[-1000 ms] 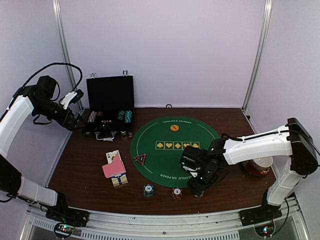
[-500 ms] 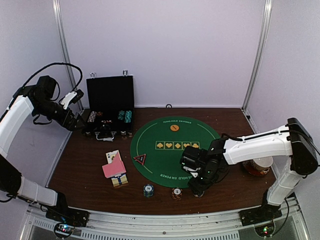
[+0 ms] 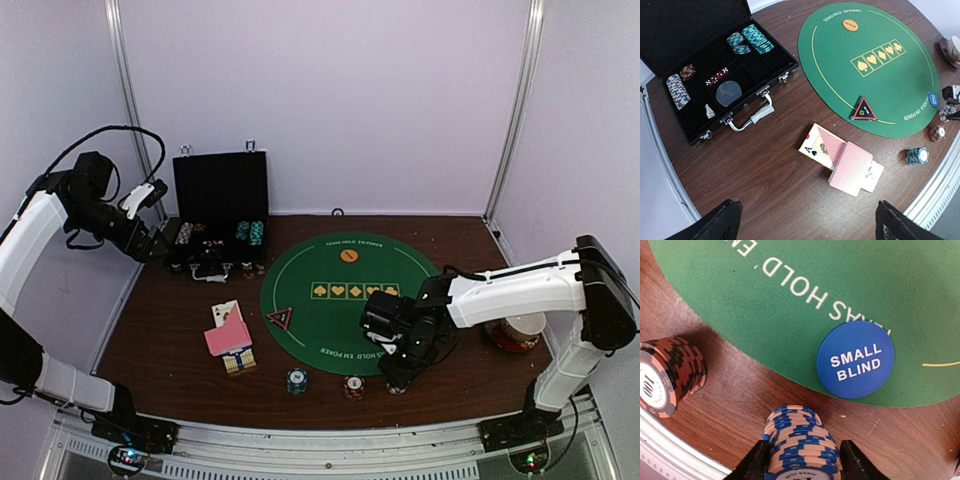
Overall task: Distribute texas hold em gaming equipment
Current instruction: Pick up the pile of poker chips from the pile of poker chips.
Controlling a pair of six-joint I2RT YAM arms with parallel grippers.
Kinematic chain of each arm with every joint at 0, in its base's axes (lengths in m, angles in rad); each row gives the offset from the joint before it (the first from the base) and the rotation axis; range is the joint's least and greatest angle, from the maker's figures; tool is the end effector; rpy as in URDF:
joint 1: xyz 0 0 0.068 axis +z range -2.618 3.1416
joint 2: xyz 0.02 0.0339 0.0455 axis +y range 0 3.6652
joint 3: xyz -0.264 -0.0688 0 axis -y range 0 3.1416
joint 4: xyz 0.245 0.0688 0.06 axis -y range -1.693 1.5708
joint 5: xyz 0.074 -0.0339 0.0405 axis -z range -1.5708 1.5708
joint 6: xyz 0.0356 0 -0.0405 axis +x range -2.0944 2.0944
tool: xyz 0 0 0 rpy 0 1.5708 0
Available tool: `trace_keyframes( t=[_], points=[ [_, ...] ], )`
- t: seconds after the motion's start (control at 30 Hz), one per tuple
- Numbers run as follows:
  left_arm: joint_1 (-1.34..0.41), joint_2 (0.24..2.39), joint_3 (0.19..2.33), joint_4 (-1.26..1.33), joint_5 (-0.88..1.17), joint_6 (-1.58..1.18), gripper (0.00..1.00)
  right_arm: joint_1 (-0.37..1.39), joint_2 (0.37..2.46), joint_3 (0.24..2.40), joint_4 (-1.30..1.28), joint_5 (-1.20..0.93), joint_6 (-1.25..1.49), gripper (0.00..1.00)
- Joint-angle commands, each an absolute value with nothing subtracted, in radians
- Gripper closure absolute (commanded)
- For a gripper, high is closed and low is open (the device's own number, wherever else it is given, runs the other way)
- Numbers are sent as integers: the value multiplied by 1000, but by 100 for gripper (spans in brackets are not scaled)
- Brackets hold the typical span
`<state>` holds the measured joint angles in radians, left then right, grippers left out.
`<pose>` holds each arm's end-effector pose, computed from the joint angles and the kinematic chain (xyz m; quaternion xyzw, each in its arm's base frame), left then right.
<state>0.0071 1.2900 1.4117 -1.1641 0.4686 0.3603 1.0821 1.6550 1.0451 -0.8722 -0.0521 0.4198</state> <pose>0.2362 -0.0144 0.3651 0.2246 0.9137 -0.1739 0.2907 0.1332 0.2544 0.1763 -0.3258 0.9440 0.0493 0.0146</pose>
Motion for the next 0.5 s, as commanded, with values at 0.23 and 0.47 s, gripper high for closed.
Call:
trace_keyframes(
  t=[0.23,0.47],
  points=[
    [13,1273,1396,-1168,490,375,2,1087,1617,1100,-921,-34,413,56],
    [12,1272,1394,-1167,494,376,2,1088,1620,1101,-922,-45,413,46]
  ],
)
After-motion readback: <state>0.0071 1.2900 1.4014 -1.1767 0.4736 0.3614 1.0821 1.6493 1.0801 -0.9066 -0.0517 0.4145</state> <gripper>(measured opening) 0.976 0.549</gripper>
